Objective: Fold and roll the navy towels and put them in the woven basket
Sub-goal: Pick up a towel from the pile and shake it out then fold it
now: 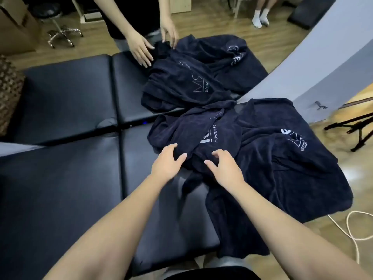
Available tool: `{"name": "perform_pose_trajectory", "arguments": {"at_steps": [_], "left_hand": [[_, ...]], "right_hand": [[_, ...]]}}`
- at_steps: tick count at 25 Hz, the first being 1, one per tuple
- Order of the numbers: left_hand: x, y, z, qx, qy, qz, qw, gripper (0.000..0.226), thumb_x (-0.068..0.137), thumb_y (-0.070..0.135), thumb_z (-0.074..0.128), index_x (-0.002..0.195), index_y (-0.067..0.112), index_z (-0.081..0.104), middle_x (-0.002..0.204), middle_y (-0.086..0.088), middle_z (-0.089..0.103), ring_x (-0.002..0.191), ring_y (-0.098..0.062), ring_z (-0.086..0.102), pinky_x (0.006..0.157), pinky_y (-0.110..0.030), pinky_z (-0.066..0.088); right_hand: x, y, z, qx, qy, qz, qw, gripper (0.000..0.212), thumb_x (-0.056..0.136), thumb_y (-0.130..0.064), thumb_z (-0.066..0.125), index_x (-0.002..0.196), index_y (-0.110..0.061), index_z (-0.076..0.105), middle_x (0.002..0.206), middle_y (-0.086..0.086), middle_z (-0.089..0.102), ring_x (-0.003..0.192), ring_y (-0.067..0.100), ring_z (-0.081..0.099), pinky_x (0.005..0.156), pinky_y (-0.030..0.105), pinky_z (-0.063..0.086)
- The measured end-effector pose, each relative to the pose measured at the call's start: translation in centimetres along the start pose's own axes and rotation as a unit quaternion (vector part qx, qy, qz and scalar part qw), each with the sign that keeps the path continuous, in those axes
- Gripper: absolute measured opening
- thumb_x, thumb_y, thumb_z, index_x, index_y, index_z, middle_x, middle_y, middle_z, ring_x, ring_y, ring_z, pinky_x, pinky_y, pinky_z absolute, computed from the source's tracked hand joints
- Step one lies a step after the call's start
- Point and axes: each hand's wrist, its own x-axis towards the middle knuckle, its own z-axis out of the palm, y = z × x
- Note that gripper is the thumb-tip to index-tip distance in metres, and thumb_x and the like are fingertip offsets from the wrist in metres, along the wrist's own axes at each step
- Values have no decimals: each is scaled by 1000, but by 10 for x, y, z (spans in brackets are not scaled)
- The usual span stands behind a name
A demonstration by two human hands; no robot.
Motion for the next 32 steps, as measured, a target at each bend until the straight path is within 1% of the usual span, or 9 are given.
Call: {"name": "perform_pose_trajectory", "arguments": {"at_steps": [4,7,9,12,16,20,26,30,32], "left_hand": [[39,10,8,-83,26,-80,993,79,93,53,63,157,22,29,162,0,33,146,-21,36,116,-39,34],[61,15,22,-106,25,-138,984,85,87,58,68,155,23,32,155,0,43,142,-23,41,115,-44,38],[72,16,29,-100,21,-163,981,79,87,59,68,150,19,41,147,-1,51,135,-24,49,111,-45,42],[76,15,40,-53,25,-170,984,53,97,52,58,135,15,57,130,-2,63,124,-27,56,111,-49,39],[71,10,37,-53,70,-166,982,32,105,45,44,92,16,52,87,1,60,90,-27,55,101,-45,37],[62,5,19,-160,136,-123,970,35,107,35,43,83,10,45,76,3,49,76,-21,45,73,-35,37],[34,-6,-20,-178,287,-150,929,40,106,32,42,74,8,42,74,-6,49,73,-24,45,67,-34,31],[3,-24,-70,-126,438,-215,864,36,104,38,43,91,9,60,96,-12,68,92,-34,58,72,-34,34],[-5,-31,-95,-128,471,-195,851,35,104,40,43,92,12,60,90,-7,66,93,-33,59,72,-34,36]], "right_hand": [[42,9,-5,-24,2,53,998,70,90,-57,65,145,-23,39,142,2,42,127,30,46,92,48,50],[63,18,4,-29,-32,75,996,84,85,-61,69,150,-23,32,148,2,37,130,32,41,95,49,48],[70,24,14,-62,-59,77,993,75,86,-59,69,146,-24,41,143,1,41,128,30,41,98,45,46],[73,29,24,-91,-53,48,993,40,93,-47,66,126,-25,61,132,-2,48,120,26,44,99,42,43],[78,42,18,47,-7,57,997,19,98,-34,62,105,-17,65,112,0,60,105,26,54,92,40,45],[68,41,5,213,50,99,971,15,101,-29,58,94,-15,59,94,-6,63,91,15,57,78,26,38],[48,16,-2,302,137,134,934,25,105,-31,47,92,-12,56,79,-8,55,75,12,50,75,31,41],[29,-20,-9,301,157,65,939,26,104,-31,48,89,-12,58,80,-10,56,75,11,51,74,28,38],[23,-40,-12,289,174,15,941,25,104,-30,49,87,-13,58,79,-12,57,75,10,51,73,25,37]]}}
